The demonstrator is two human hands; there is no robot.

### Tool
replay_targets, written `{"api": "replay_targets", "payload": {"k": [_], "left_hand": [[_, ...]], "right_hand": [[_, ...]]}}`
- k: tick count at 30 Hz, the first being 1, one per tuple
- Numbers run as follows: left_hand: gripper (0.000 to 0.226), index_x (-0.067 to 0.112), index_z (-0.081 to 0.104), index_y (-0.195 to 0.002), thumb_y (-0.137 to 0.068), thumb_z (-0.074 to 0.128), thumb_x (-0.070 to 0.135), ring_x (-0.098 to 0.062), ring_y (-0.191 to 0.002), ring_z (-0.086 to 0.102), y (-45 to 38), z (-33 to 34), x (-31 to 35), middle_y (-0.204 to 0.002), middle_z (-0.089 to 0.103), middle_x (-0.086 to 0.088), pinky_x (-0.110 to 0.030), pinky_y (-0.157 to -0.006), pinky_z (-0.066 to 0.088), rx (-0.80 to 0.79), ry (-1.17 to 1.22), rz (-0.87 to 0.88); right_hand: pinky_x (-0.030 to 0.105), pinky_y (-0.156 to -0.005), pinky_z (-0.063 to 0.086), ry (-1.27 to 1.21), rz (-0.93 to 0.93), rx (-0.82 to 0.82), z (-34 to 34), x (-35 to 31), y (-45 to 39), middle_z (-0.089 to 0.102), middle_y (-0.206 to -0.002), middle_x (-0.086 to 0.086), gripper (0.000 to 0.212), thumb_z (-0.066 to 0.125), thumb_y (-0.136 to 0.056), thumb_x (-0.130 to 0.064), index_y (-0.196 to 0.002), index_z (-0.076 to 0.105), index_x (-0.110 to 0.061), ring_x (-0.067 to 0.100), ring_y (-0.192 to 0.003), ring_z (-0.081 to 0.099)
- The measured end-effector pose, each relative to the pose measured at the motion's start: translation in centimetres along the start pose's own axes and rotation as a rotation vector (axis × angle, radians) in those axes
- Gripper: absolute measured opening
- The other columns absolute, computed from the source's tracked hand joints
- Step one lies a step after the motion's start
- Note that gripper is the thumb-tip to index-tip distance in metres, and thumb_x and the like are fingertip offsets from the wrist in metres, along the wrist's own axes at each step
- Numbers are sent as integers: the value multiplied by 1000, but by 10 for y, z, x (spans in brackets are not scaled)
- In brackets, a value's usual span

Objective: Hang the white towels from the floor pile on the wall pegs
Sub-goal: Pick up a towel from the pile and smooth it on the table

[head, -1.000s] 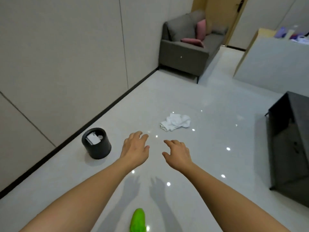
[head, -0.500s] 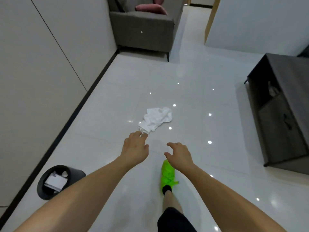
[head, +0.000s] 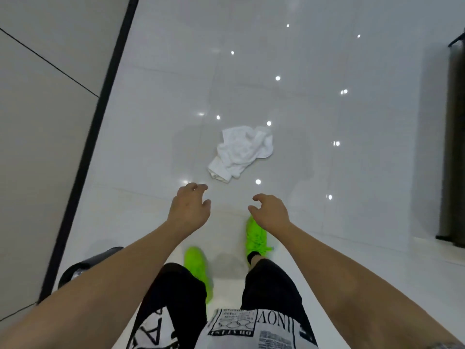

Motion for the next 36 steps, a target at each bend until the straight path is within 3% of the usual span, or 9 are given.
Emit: {"api": "replay_targets", "payload": {"k": [6,14,21,25,29,33,36], "left_hand": [[43,14,56,-133,-91,59,24,-33,-123,46,-146,56,-33,-134,52,-14,-37,-103,35,-61,42,18],[42,15,53,-134,-93,55,24,-30,-122,46,-347,216,-148,-134,51,-13,-34,-98,36,-253,-8,70],[38,12,57,-128,-91,57,21,-34,-113,52,-435,304,-221,-125,55,-16,-35,-96,38,-349,-123,151],[40,14,55,-131,-92,55,23,-32,-115,50,-448,310,-231,-129,53,-15,-36,-94,39,-390,-159,195],[40,15,54,-132,-93,54,24,-30,-119,47,-442,283,-216,-131,51,-12,-32,-94,36,-388,-176,206],[42,18,52,-134,-93,53,27,-29,-124,44,-405,218,-165,-135,49,-10,-35,-98,36,-384,-188,244],[43,17,52,-134,-92,55,26,-30,-124,44,-368,150,-108,-135,49,-11,-36,-100,36,-333,-189,321]], "right_hand": [[29,-91,44,-92,54,8,47,-6,-137,67,-121,7,37,60,-94,-34,-126,65,-17,24,-114,59],[36,-90,49,-112,221,-11,232,21,-364,65,-118,10,37,58,-95,-30,-128,59,-15,28,-111,59],[39,-83,41,115,244,256,325,29,-476,52,-119,14,39,63,-83,-13,-120,52,-13,33,-106,50],[39,-80,40,49,227,334,332,38,-487,59,-114,13,24,54,-87,-5,-108,65,-10,33,-100,54],[40,-80,48,-284,202,372,306,27,-468,70,-100,15,21,53,-93,-7,-100,72,-2,32,-93,62],[30,-68,42,-492,250,370,239,-8,-416,72,-86,10,28,51,-100,-22,-95,73,-4,26,-79,63],[25,-61,32,-587,280,429,163,-36,-362,58,-65,-6,28,50,-99,-22,-78,66,-13,15,-63,52]]}}
Point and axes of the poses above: each hand's wrist, its own y-axis away from the middle knuckle, its own z-axis out of the palm, x = y × z, the point moved 3 cm from there along -y, towards the middle knuckle
